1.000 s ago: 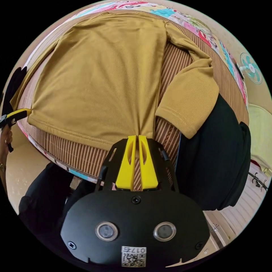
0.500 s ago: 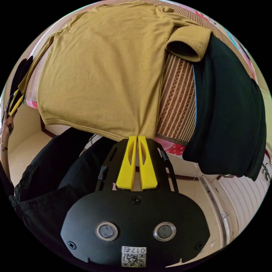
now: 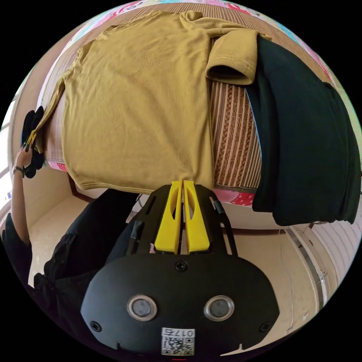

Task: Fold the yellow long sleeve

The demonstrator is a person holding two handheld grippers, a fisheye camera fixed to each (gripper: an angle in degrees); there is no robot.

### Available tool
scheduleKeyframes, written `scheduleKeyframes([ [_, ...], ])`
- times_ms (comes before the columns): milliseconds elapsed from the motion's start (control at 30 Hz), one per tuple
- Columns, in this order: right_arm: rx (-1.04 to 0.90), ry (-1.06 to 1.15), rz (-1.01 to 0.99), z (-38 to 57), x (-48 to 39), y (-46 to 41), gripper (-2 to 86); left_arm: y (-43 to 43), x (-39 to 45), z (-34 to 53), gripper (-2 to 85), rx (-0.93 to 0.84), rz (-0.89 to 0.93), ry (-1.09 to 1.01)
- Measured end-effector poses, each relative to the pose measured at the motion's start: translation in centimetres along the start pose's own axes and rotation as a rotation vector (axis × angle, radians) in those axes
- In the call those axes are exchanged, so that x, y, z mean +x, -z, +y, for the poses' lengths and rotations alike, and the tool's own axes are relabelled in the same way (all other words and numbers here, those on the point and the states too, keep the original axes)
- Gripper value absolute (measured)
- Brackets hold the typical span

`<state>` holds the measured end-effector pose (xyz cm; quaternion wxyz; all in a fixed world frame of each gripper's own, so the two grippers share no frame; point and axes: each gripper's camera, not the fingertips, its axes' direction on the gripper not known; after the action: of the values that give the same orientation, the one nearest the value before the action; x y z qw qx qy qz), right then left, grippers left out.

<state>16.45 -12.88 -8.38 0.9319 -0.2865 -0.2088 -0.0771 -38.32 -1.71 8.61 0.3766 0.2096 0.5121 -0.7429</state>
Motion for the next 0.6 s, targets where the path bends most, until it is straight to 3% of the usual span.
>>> scheduleKeyframes([
  [67,0.017,-0.032,-0.036,0.6,0.3,0.2,0.3,1.3,6.3,2.4,3.5,0.098,-0.056,-0.234],
  [133,0.039,-0.081,-0.102,1.1,0.8,0.1,0.3,0.5,14.0,7.3,3.6,0.139,0.045,-0.488],
  [300,0.128,-0.233,-0.337,3.0,2.4,-0.7,0.3,-9.3,25.9,23.4,3.9,-0.086,0.187,-0.947],
  [367,0.128,-0.229,-0.334,3.4,2.3,-1.3,0.4,-14.0,26.3,31.2,4.6,-0.203,0.099,-1.057],
  [433,0.127,-0.223,-0.311,3.7,2.3,-1.6,0.4,-18.4,24.1,39.2,6.4,-0.449,0.011,-1.146],
  [500,0.166,-0.218,-0.319,4.2,2.9,-0.9,0.5,-18.4,20.7,41.9,7.4,-0.498,-0.028,-1.170],
  [600,0.231,-0.171,-0.290,4.4,3.2,0.7,0.5,-16.9,14.5,40.9,8.3,-0.477,-0.234,-1.134],
])
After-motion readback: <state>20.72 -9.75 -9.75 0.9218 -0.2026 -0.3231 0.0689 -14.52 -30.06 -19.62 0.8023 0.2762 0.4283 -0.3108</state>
